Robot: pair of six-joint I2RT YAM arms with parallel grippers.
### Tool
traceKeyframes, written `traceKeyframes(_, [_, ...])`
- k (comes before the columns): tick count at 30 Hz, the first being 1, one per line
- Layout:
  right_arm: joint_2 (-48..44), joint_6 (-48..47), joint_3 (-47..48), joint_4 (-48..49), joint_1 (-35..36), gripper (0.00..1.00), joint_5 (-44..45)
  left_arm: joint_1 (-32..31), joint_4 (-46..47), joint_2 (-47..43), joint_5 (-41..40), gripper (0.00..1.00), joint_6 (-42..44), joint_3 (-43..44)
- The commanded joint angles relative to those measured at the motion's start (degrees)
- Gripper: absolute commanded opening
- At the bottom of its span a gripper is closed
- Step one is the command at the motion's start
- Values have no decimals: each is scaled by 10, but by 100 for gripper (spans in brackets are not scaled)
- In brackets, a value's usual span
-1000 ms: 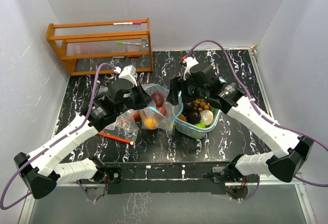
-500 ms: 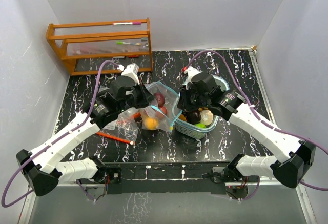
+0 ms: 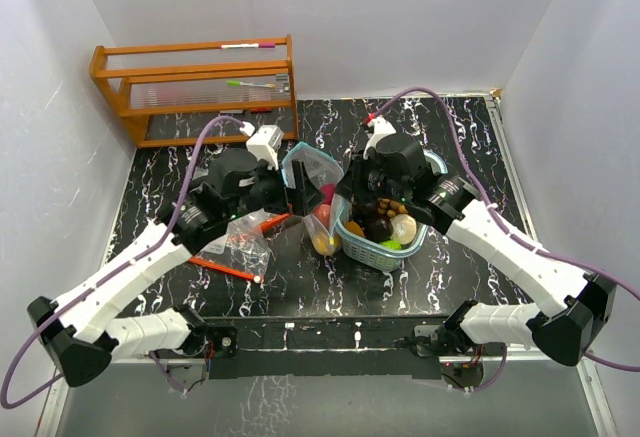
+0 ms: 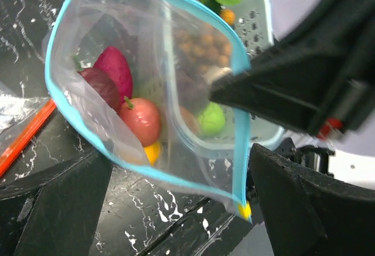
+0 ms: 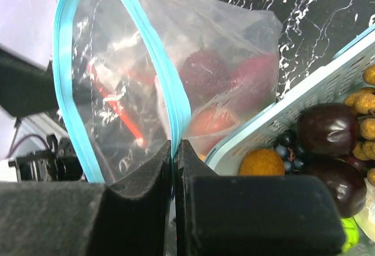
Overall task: Place the food in the zip-top bag and seal the zipper
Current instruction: Zip the zipper food storage bag.
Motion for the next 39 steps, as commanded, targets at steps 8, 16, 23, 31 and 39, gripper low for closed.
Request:
traceKeyframes(8, [21, 150, 0, 163, 0, 8, 140, 2, 39, -150, 131, 97, 35, -67])
traceKeyframes(16, [84, 236, 20, 270, 0, 8, 150, 2, 50, -146, 103, 95, 29, -113])
traceKeyframes(23, [107, 254, 26, 302, 1, 8, 135, 2, 67, -127, -15, 87, 53, -133])
traceKeyframes(31, [104, 249, 38, 294, 1, 8, 140, -2, 177, -119, -101, 66, 23, -217])
traceKeyframes(39, [104, 251, 32, 297, 1, 8, 127, -22, 318, -155, -184, 55, 89, -271])
